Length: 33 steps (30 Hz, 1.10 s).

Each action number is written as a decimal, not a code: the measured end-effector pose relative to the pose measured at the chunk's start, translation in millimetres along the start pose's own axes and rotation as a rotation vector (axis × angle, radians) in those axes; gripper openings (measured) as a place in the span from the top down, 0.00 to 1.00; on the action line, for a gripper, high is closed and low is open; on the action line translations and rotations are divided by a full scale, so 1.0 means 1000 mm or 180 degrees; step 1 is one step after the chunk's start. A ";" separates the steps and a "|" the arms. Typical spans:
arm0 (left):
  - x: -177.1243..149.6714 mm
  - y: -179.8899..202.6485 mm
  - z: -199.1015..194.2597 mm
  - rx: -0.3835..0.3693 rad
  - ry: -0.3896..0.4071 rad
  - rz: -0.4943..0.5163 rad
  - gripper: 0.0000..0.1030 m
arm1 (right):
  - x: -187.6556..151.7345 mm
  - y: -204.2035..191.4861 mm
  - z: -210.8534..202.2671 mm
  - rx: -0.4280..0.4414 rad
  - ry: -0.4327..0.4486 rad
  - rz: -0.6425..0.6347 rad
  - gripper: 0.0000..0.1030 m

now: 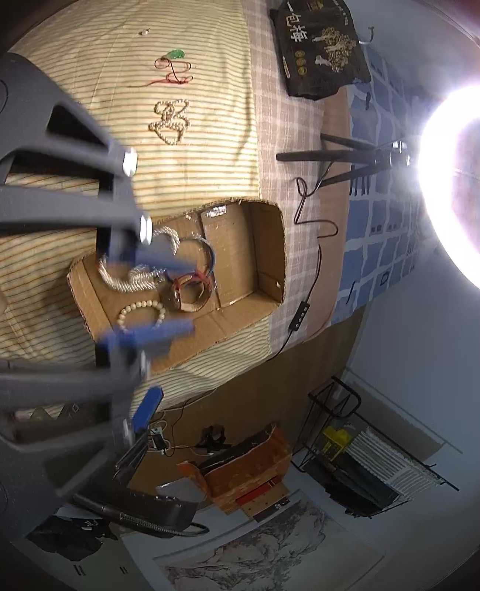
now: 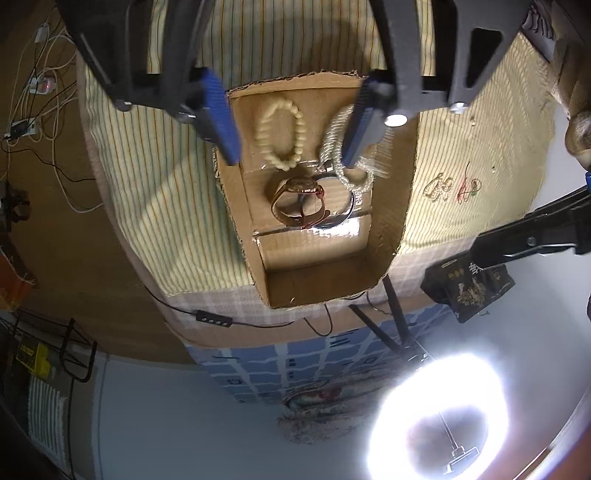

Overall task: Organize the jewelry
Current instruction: 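Open both tools to drop the necklace and bracelet into the box, then move both tools back over the bedsheet toward the pearl earring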

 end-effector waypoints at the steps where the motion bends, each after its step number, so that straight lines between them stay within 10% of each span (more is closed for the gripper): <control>1: 0.001 -0.003 -0.002 0.0020 0.0028 -0.0019 0.55 | 0.000 0.000 0.000 -0.0015 0.0002 -0.0001 0.28; 19: -0.002 -0.051 -0.030 0.0330 0.0135 0.0062 0.55 | 0.002 -0.025 -0.010 -0.0141 0.0040 -0.0118 0.10; 33: -0.007 -0.161 -0.064 0.0715 0.0245 -0.0135 0.55 | 0.010 -0.101 0.002 0.0219 0.0101 -0.0381 0.10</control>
Point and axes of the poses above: each gripper's, at about its wrist camera, not at the fingertips, and z roughly the way its jaws point, y to its right, x to its top, the point moved 7 cm from there along z, roughly the way its jaws point, and after that the axes turned 9 degrees about x, right-handed, at the moved point
